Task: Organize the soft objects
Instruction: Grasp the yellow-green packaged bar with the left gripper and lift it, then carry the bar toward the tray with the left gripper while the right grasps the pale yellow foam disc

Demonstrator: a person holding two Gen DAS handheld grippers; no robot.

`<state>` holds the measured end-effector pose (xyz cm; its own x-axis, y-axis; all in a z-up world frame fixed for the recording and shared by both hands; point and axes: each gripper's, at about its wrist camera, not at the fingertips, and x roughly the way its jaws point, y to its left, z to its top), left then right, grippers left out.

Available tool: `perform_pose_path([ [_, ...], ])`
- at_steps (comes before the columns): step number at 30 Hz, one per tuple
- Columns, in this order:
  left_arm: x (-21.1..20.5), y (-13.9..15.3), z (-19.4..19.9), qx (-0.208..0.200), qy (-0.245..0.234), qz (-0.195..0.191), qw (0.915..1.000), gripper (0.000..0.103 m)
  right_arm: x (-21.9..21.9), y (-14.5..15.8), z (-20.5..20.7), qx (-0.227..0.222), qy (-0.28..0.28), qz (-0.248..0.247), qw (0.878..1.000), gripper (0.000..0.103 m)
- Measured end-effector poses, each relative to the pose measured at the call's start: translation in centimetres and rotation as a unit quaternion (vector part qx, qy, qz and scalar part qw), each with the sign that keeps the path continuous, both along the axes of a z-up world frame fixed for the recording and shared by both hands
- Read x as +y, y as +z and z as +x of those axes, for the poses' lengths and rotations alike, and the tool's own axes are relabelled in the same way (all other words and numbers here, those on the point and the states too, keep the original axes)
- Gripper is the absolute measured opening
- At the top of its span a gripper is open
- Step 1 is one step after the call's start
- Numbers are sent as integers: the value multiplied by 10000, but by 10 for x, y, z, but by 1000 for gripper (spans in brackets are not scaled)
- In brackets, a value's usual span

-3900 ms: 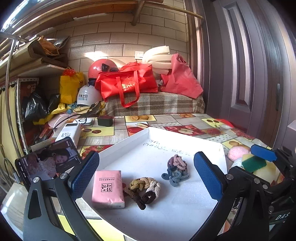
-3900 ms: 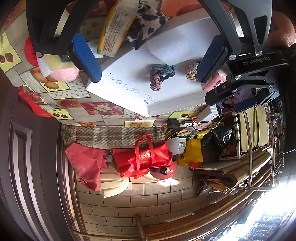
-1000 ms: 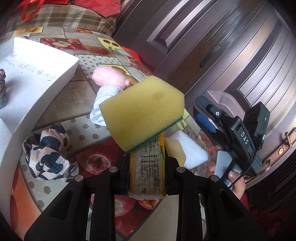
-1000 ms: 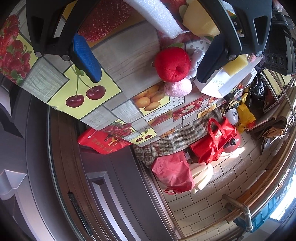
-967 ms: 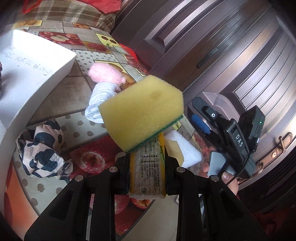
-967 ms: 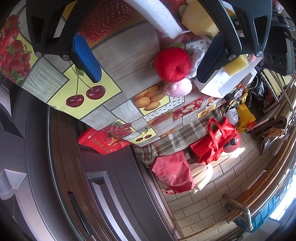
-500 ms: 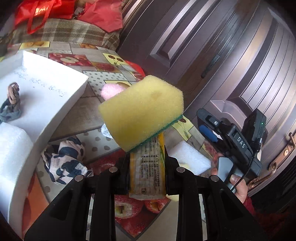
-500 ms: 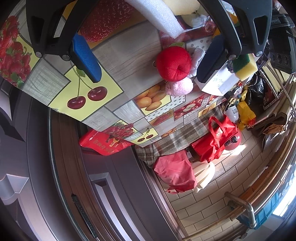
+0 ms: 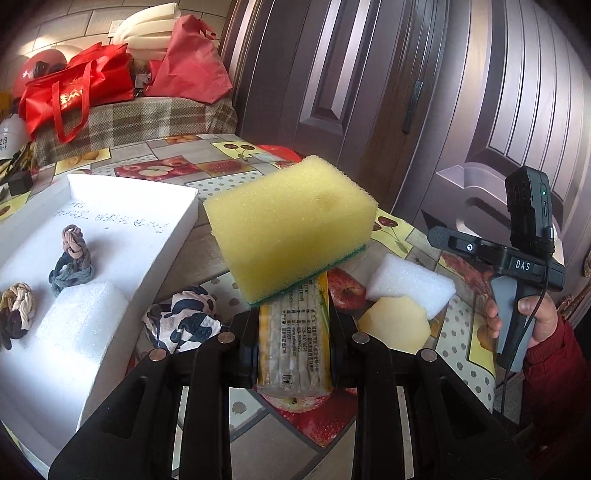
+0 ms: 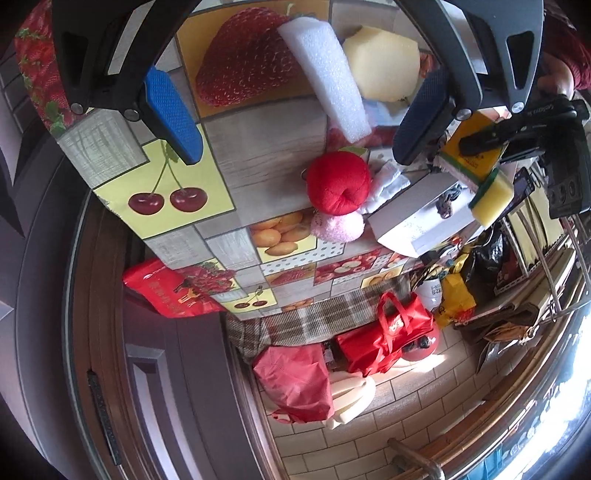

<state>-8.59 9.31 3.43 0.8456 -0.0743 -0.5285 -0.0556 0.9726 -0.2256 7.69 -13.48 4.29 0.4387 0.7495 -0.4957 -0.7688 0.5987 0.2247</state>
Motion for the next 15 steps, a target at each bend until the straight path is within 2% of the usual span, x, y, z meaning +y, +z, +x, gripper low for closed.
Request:
perform_pose_path([
  [2,0,-3,6,170,-94,-59,9998,24,2,-6,-3,109,157,-142,9997,103],
  [5,-2,-15,39,1046,-552,-284,9926,23,2,-8,-5,123,126,-141,9997,103],
  [9,-12,-6,44,1055,-554,170,9927,23,5,6,-8,214,270,301,9990,103],
  [15,-25,-18,15,1246,-633,669,9879,24,24,25,-18,-50,569,216,9981,103],
])
